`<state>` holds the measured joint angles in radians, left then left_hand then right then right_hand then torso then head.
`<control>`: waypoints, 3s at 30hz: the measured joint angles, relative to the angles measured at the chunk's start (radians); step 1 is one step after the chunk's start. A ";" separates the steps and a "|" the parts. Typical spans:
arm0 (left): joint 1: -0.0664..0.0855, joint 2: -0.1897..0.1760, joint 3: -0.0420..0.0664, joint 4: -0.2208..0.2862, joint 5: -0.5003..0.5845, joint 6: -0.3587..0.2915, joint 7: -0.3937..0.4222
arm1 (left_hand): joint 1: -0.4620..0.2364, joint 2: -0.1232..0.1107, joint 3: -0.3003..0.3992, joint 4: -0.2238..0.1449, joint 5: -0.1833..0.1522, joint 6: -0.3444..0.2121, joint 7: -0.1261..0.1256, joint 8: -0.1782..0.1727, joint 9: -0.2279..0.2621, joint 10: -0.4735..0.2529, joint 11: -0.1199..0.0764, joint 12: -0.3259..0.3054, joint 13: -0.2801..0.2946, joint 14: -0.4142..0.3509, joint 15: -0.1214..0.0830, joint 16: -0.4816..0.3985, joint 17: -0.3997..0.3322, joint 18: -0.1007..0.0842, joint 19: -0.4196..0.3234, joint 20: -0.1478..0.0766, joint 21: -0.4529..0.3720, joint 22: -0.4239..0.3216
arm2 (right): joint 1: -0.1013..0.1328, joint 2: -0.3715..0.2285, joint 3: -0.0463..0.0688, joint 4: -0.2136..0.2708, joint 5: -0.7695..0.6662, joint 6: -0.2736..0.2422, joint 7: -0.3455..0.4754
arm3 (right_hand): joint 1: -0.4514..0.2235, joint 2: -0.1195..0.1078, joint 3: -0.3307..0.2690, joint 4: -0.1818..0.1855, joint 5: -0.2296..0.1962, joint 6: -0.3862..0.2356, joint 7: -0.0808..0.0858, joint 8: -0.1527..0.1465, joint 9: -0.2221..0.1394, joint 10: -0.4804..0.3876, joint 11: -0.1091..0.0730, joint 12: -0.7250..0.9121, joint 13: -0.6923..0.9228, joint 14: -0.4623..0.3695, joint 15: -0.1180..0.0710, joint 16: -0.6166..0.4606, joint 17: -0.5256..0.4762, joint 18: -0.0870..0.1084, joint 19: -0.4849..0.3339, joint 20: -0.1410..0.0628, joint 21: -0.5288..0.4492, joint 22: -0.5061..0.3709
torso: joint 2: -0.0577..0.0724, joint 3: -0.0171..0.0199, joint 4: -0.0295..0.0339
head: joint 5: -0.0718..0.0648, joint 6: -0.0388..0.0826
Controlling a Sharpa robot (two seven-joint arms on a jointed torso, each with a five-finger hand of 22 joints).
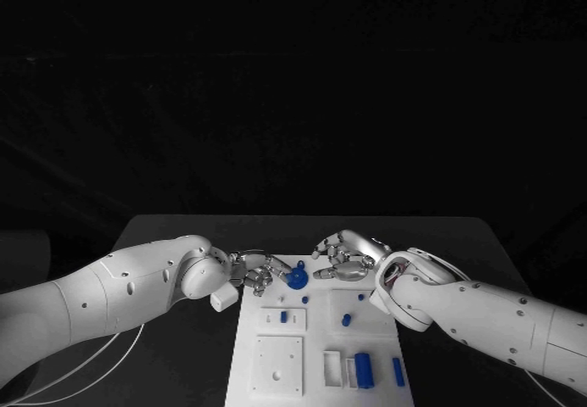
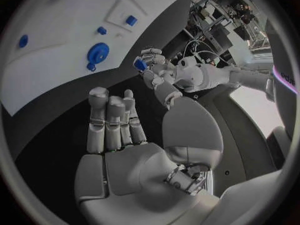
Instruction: Assemble the parts on the task board
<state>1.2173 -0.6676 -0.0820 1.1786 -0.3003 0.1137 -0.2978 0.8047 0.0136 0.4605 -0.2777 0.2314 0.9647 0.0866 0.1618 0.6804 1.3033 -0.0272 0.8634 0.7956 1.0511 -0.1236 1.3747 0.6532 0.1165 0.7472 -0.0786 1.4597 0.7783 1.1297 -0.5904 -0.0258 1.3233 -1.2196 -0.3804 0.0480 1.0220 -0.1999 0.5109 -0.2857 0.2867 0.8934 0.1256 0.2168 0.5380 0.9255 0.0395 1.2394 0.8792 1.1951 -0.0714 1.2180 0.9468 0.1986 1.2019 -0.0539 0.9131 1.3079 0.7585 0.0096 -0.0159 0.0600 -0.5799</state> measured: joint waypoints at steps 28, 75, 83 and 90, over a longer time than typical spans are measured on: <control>0.003 -0.024 0.010 0.085 0.064 0.029 0.025 | 0.000 0.000 0.000 0.000 0.000 0.000 -0.003 0.000 -0.002 -0.003 0.003 0.004 0.002 0.001 0.001 0.000 0.001 0.000 0.000 0.000 0.000 0.001 | -0.016 0.021 -0.011 0.016 -0.014 0.004 0.033 | 0.004 0.004 -0.006 0.000 0.000 -0.006 0.002 -0.004 -0.009 -0.003 0.004 0.004 -0.002 -0.006 0.006 0.000 0.000 0.000 -0.004 0.004 0.000 0.000 | 0.000 0.0006 -0.0004 | -0.003 -0.003; 0.004 -0.015 0.012 0.092 0.058 0.051 0.031 | 0.000 0.000 0.000 0.000 -0.004 -0.006 -0.002 0.000 -0.006 -0.004 0.003 0.008 0.003 -0.002 0.002 0.000 0.002 0.000 0.000 0.000 0.000 0.000 | -0.019 0.012 -0.011 0.023 0.016 0.019 0.067 | 0.034 0.081 0.246 0.027 -0.225 0.120 -0.051 0.077 -0.001 0.018 -0.047 0.016 -0.023 0.009 -0.041 0.008 -0.004 0.004 0.003 0.002 0.010 -0.001 | 0.001 0.0006 -0.0002 | -0.001 -0.011; 0.004 -0.016 0.012 0.092 0.058 0.055 0.031 | 0.000 0.000 0.000 0.000 -0.004 -0.006 -0.002 0.000 -0.007 -0.004 0.003 0.008 0.004 -0.001 0.003 0.000 0.002 0.000 0.000 0.000 0.000 0.000 | -0.020 0.012 -0.011 0.024 0.016 0.016 0.071 | 0.041 0.089 0.271 0.034 -0.232 0.120 -0.051 0.077 -0.001 0.018 -0.047 0.016 -0.023 0.009 -0.041 0.008 -0.004 0.005 0.008 0.000 0.012 -0.001 | 0.001 0.0006 -0.0003 | -0.001 -0.011; 0.004 -0.016 0.012 0.090 0.058 0.055 0.031 | -0.034 -0.034 -0.014 0.014 -0.057 -0.011 0.003 -0.002 -0.012 -0.014 0.007 0.008 0.004 -0.002 0.003 0.000 0.002 0.000 0.000 0.000 -0.005 0.000 | -0.020 0.011 -0.012 0.026 0.016 0.012 0.073 | 0.038 0.094 0.274 0.031 -0.232 0.120 -0.051 0.077 -0.001 0.022 -0.050 0.016 -0.023 0.009 -0.041 0.010 -0.003 0.005 0.008 0.000 0.014 -0.001 | 0.000 0.0002 -0.0002 | -0.002 -0.011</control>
<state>1.2214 -0.6840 -0.0702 1.2687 -0.2420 0.1688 -0.2668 0.7708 -0.0204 0.4466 -0.2637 0.1747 0.9538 0.0899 0.1597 0.6681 1.2897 -0.0198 0.8712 0.7996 1.0494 -0.1208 1.3746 0.6551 0.1165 0.7472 -0.0786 1.4551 0.7785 1.1095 -0.5797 -0.0373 1.3495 -1.2034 -0.3684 0.1207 1.0598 -0.1063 0.7848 -0.2547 0.0542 1.0135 0.0746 0.2941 0.5369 0.9472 -0.0110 1.2554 0.8561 1.2038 -0.1122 1.2279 0.9433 0.2034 1.2098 -0.0540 0.9275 1.3073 0.7589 0.0098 -0.0161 0.0578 -0.5912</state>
